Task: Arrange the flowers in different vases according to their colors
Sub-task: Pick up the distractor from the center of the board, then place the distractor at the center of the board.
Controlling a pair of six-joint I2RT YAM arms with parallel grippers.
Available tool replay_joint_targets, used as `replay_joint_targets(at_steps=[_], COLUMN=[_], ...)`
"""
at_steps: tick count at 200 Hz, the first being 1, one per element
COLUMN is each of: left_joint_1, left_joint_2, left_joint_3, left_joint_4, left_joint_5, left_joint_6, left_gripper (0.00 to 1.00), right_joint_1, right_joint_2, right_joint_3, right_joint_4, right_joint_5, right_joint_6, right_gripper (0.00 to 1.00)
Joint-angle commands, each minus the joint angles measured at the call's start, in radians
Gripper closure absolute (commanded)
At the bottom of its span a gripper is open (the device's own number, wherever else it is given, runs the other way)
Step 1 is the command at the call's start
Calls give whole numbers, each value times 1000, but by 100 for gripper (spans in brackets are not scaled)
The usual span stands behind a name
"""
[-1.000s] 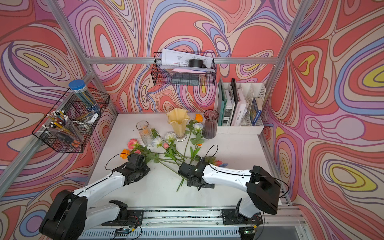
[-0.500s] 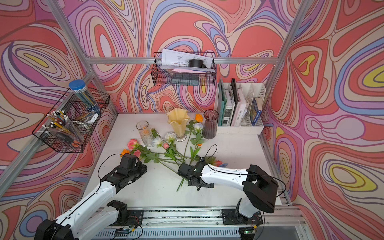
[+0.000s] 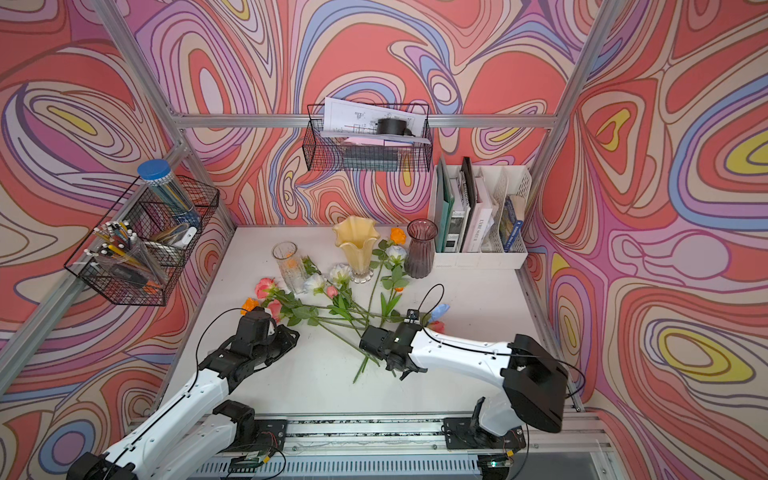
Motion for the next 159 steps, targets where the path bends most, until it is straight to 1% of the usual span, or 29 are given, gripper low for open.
replay_joint_targets(at_steps=[1, 14, 21, 30, 33, 35, 36, 43, 56, 66, 76, 93, 110, 116, 127, 159], left_joint_1=[-7, -8, -10, -13, -14, -15, -15, -17, -17, -18, -24, -42, -45, -45, -45, -45], left_joint_2=[-10, -7, -7, -7, -7, -8, -8, -9, -9, -10, -18, -31, -46, -53, -70, -142], left_joint_3=[-3, -3, -5, -9, -12, -12, -14, -21, -33, -36, -39, -40, -40, -42, -46, -59], left_joint_4=[25, 34, 34, 34, 63, 67, 70, 80, 101, 124, 149, 163, 145, 137, 124, 101], left_joint_5=[31, 42, 47, 51, 52, 52, 53, 56, 69, 101, 129, 144, 148, 148, 148, 152], left_joint_6=[32, 35, 38, 44, 46, 46, 47, 48, 45, 45, 42, 50, 67, 71, 73, 69], left_gripper=[73, 73, 73, 73, 73, 72, 73, 72, 65, 62, 58, 50, 47, 45, 43, 37], right_joint_1=[-49, -126, -192, -285, -333, -343, -371, -443, -617, -755, -846, -926, -971, -979, -987, -987], right_joint_2=[-123, -183, -217, -253, -267, -271, -276, -285, -267, -227, -175, -75, 24, 51, 85, 112], right_joint_3=[49, 56, 54, 50, 49, 49, 48, 43, 29, 31, 40, 60, 61, 58, 47, 19], right_joint_4=[-225, -281, -278, -246, -220, -213, -202, -155, -26, 56, 123, 202, 273, 292, 329, 386], right_joint_5=[123, 143, 144, 136, 131, 130, 128, 119, 65, 0, -26, -21, -44, -52, -53, -80], right_joint_6=[31, -12, -59, -144, -189, -203, -224, -296, -457, -546, -608, -664, -688, -687, -677, -644], right_gripper=[82, 81, 81, 80, 79, 79, 79, 78, 77, 76, 76, 76, 77, 76, 73, 65])
